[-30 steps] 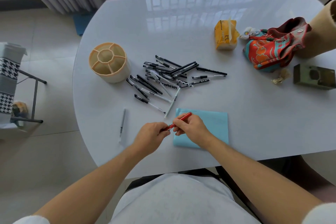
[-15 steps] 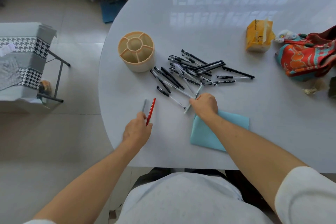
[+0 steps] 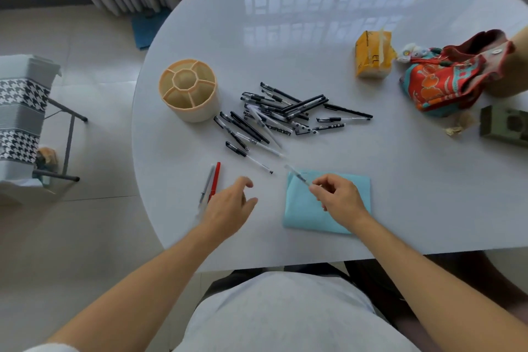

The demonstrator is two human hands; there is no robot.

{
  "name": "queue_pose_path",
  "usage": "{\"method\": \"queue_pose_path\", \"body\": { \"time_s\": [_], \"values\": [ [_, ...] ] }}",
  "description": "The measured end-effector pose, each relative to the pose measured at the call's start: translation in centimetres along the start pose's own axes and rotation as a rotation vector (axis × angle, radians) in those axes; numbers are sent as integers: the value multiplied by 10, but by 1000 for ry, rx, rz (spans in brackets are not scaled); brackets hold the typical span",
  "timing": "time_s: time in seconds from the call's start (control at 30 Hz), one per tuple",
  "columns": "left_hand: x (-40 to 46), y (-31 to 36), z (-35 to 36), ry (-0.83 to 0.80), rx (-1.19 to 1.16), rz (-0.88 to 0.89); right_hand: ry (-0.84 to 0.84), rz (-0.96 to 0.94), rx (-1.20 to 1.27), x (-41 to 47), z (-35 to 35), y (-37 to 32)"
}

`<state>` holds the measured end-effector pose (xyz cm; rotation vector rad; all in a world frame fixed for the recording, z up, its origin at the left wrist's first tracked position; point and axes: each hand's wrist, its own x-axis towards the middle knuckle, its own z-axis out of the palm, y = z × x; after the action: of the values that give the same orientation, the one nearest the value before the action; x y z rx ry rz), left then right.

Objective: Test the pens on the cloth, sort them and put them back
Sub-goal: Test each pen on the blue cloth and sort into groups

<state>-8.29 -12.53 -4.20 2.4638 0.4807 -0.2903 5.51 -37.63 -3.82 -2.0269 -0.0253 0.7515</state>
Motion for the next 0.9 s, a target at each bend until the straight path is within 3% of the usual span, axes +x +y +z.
{"method": "queue_pose_path", "body": {
  "time_s": [0.1, 0.27, 0.47, 0.57, 0.73, 0.9],
  "values": [
    [16, 33, 8, -91, -2, 184, -42, 3, 39, -18, -9, 9],
    [31, 61, 25, -247, 29, 350, -7, 10, 209, -33, -16, 14],
    [28, 75, 33, -319, 45, 408, -53, 95, 597, -44, -11, 22],
    [21, 81, 35, -334, 64, 403, -78, 91, 577, -45, -6, 19],
    [19, 91, 32, -222, 78, 365, 49, 82, 598, -44, -1, 10],
    [26, 62, 19, -112, 130, 242, 377, 237, 719, -20, -34, 19]
  ]
}}
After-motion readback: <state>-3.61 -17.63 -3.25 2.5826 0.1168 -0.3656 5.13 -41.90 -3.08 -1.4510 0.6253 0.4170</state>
